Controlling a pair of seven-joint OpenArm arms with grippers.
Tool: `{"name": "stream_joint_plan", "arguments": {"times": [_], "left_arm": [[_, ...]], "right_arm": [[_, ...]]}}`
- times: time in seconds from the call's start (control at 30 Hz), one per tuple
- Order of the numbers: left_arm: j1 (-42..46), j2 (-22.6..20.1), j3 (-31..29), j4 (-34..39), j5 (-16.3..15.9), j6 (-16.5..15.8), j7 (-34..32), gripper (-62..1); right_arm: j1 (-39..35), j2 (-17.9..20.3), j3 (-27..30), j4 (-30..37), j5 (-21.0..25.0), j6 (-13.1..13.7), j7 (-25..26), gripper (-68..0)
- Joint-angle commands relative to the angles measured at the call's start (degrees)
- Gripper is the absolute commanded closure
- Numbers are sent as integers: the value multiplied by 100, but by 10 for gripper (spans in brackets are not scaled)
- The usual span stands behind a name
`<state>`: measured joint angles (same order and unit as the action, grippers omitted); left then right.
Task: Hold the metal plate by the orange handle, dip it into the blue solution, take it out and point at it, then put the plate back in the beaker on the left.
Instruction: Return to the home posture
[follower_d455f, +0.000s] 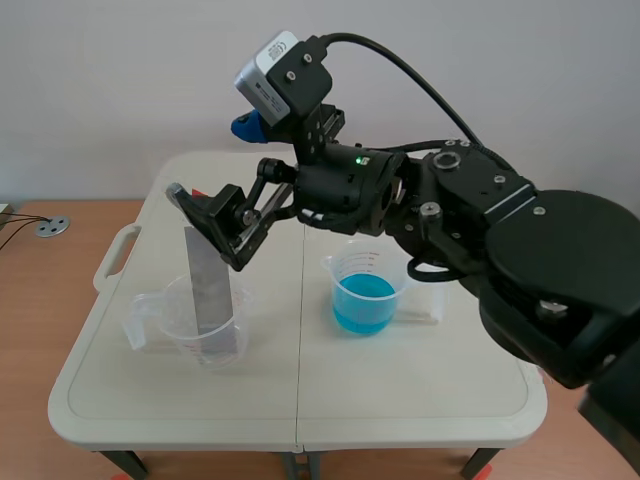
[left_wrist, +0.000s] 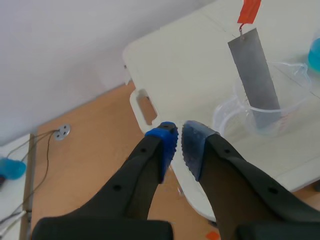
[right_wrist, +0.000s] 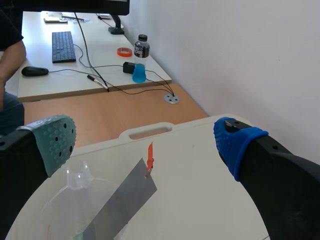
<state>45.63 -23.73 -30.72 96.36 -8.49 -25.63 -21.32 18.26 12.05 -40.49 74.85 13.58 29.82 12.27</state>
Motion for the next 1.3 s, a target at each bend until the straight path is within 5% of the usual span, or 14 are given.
{"name": "stream_joint_plan", "arguments": {"times": [0.0,0.07,0.27,0.4,0.9,1.27], "left_arm": [[-140,-70,52,243,7,-83,-109,-314],[-234,-127,111,372,42,-114,-116,-465],[-667,-297,542,612,203,-118,214,-561],[-1001,-431,1010,643,221,-107,590,-571],[-1797,-492,1849,643,260,-68,605,-570],[-2107,-619,2302,643,492,94,638,-570]], "right_arm": [[-138,118,120,330,258,-24,-57,-565],[-378,273,227,706,400,-118,-243,-565],[-1150,728,485,1823,402,-577,-555,-565],[-1668,973,682,2361,402,-789,-619,-565],[-3926,1257,2376,3757,356,-859,-809,-565],[-5167,1447,3143,4629,293,-1504,-656,-564]]}}
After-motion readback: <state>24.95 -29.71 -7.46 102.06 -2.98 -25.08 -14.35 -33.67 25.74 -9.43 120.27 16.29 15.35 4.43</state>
